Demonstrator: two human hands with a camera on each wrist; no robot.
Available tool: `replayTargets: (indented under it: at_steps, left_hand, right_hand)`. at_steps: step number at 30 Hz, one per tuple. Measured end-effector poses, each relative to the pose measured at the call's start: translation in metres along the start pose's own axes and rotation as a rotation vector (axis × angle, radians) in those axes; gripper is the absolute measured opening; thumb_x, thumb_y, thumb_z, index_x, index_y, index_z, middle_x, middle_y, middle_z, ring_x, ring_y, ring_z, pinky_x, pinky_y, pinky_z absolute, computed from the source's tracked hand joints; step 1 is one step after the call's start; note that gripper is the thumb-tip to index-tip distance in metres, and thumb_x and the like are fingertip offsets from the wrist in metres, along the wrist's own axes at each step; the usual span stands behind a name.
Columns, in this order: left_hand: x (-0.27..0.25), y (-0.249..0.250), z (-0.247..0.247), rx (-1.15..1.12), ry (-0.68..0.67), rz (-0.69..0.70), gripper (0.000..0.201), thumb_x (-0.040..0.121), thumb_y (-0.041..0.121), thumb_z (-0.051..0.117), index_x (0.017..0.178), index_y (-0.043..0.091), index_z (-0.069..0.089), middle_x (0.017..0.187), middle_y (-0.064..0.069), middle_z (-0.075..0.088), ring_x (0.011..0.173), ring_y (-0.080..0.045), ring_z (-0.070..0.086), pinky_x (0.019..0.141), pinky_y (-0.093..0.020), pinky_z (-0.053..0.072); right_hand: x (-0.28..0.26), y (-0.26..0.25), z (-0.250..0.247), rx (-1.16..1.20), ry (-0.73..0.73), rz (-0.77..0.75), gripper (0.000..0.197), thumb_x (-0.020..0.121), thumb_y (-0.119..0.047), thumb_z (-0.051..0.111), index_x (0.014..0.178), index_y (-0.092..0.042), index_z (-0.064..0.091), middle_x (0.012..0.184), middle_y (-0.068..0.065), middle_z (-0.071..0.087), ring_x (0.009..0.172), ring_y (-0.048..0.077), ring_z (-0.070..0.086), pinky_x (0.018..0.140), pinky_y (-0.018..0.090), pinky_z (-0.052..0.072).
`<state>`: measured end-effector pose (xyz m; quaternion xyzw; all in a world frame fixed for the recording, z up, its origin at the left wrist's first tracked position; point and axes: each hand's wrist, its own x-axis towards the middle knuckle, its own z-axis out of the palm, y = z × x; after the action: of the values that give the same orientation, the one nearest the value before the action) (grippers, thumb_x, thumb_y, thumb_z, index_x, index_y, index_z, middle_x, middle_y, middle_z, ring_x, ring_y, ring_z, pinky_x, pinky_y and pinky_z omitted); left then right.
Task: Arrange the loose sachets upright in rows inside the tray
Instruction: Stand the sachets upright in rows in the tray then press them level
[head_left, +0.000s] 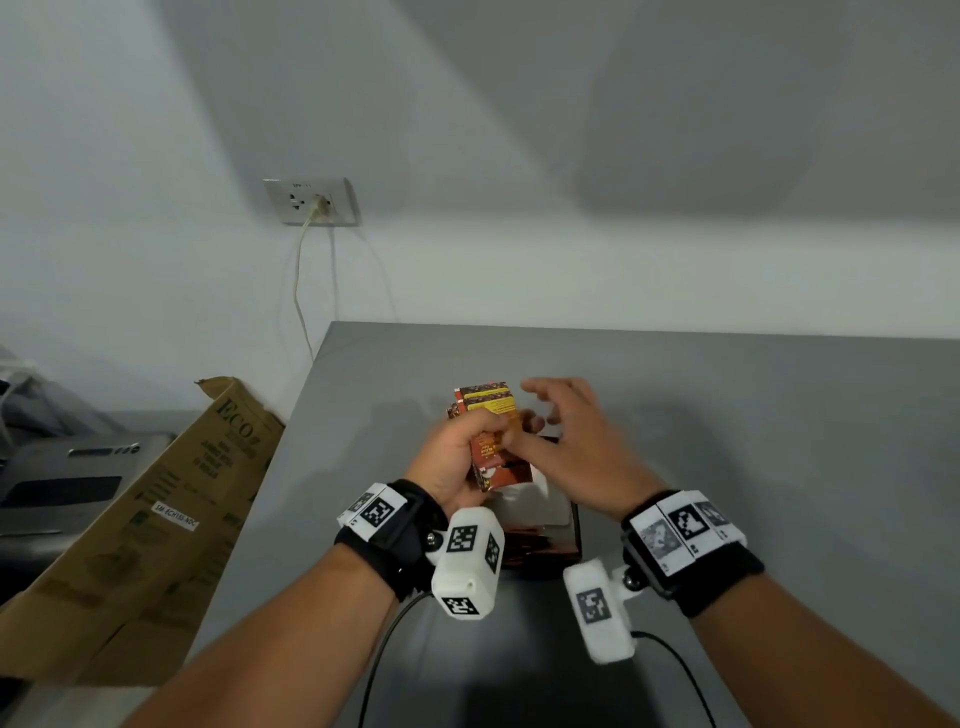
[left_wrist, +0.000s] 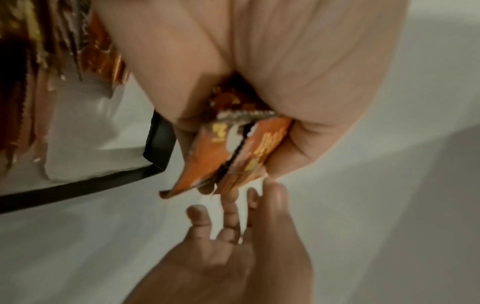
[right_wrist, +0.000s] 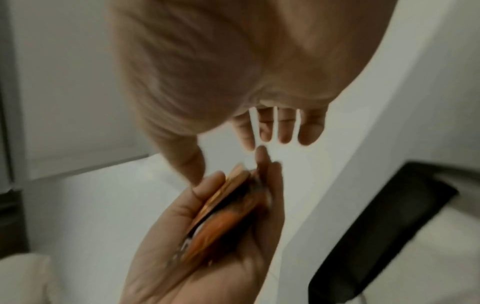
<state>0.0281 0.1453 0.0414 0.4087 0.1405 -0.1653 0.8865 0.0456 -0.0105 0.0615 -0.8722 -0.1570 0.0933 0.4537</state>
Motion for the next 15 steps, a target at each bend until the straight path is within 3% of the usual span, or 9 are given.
replayTargets:
  at_steps: [3, 5, 8, 11, 15]
  left_hand:
    - [-0.005, 0.001, 0.0, 0.018, -0.005, -0.047, 0.03, 0.071, 0.005, 0.064, 0.1, -0.003, 0.064, 0.084, -0.019, 0.066, 0.072, -0.028, 0.067, 0.065, -0.036, 0.056]
    - [-0.007, -0.002, 0.002, 0.003, -0.025, -0.056, 0.025, 0.069, 0.003, 0.065, 0.094, 0.002, 0.064, 0.078, -0.017, 0.065, 0.068, -0.027, 0.066, 0.064, -0.036, 0.055]
    - [-0.011, -0.007, 0.001, -0.048, -0.078, -0.035, 0.029, 0.067, -0.003, 0.063, 0.096, 0.003, 0.065, 0.085, -0.016, 0.067, 0.077, -0.028, 0.068, 0.072, -0.037, 0.057]
    - [-0.018, -0.009, -0.001, -0.097, -0.149, -0.042, 0.034, 0.064, -0.003, 0.067, 0.098, 0.004, 0.07, 0.096, -0.018, 0.067, 0.09, -0.032, 0.067, 0.087, -0.044, 0.05]
    - [-0.02, -0.008, 0.001, -0.048, -0.088, -0.045, 0.037, 0.06, 0.007, 0.075, 0.097, 0.003, 0.071, 0.091, -0.017, 0.069, 0.082, -0.028, 0.07, 0.074, -0.038, 0.058]
  right_hand:
    - [-0.004, -0.007, -0.012, -0.18, -0.208, -0.213, 0.113, 0.061, -0.048, 0.088, 0.154, -0.033, 0.026, 0.156, -0.014, 0.021, 0.144, 0.006, 0.022, 0.116, 0.027, 0.027]
    - [-0.004, -0.01, -0.004, -0.406, -0.28, -0.328, 0.123, 0.057, -0.05, 0.089, 0.155, -0.028, 0.019, 0.158, -0.009, 0.023, 0.145, 0.008, 0.018, 0.12, 0.029, 0.019]
    - [0.001, -0.01, 0.001, -0.428, -0.207, -0.356, 0.1, 0.066, -0.042, 0.085, 0.148, -0.022, 0.031, 0.142, -0.006, 0.042, 0.132, 0.013, 0.034, 0.115, 0.037, 0.032]
    - [0.002, -0.011, -0.002, -0.397, -0.194, -0.366, 0.083, 0.069, -0.04, 0.08, 0.139, -0.022, 0.04, 0.129, -0.006, 0.047, 0.118, 0.014, 0.041, 0.105, 0.038, 0.04]
    - [-0.001, -0.011, 0.002, -0.431, -0.216, -0.371, 0.084, 0.062, -0.046, 0.082, 0.132, -0.025, 0.042, 0.124, -0.009, 0.047, 0.114, 0.012, 0.042, 0.102, 0.033, 0.04]
